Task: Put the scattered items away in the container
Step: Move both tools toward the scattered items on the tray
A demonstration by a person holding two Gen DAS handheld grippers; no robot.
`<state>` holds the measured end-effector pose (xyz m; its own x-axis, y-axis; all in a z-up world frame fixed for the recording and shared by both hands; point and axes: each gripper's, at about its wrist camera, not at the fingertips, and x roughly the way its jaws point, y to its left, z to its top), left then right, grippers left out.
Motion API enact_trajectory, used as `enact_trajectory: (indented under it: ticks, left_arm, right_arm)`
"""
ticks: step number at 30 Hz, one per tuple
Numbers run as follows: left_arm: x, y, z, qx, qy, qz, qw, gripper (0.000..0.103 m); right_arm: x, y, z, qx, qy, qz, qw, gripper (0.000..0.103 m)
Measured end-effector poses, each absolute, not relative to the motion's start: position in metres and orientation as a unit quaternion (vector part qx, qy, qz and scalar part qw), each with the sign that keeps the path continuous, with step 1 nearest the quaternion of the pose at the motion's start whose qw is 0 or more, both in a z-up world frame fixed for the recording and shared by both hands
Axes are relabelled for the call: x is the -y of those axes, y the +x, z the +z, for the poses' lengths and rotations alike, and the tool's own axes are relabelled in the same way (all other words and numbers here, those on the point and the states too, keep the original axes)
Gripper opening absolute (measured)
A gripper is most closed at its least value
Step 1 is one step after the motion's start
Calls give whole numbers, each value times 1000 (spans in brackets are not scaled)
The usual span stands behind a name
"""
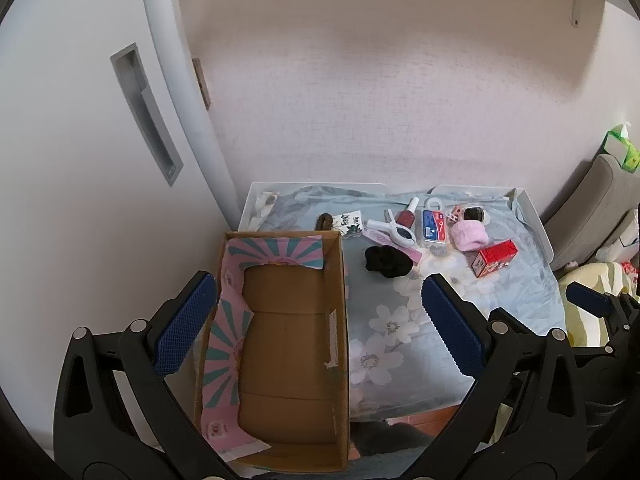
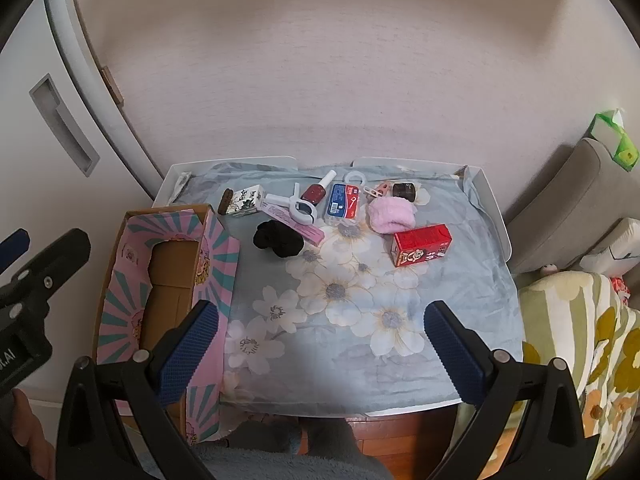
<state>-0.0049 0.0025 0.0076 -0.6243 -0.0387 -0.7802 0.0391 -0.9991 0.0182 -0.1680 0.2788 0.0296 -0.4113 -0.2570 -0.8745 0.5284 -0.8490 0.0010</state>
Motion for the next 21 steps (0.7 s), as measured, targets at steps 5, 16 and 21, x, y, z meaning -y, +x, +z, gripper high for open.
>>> enact_trajectory:
  ticks: [5,16,21]
  left_arm:
    - [-2,-3,7,2,435,-900,24,102]
    - [-1,-3,4,-3,441,-897,28,102]
    - [3,-5,4,-10,443,-896,28,102]
  right_arm:
    - [-279,-168,30,-138,488,-828,239,102]
    - [-276,-168,32,-144,482,-831,237,102]
    - [-274,-167,33,-145,479,-833,236,102]
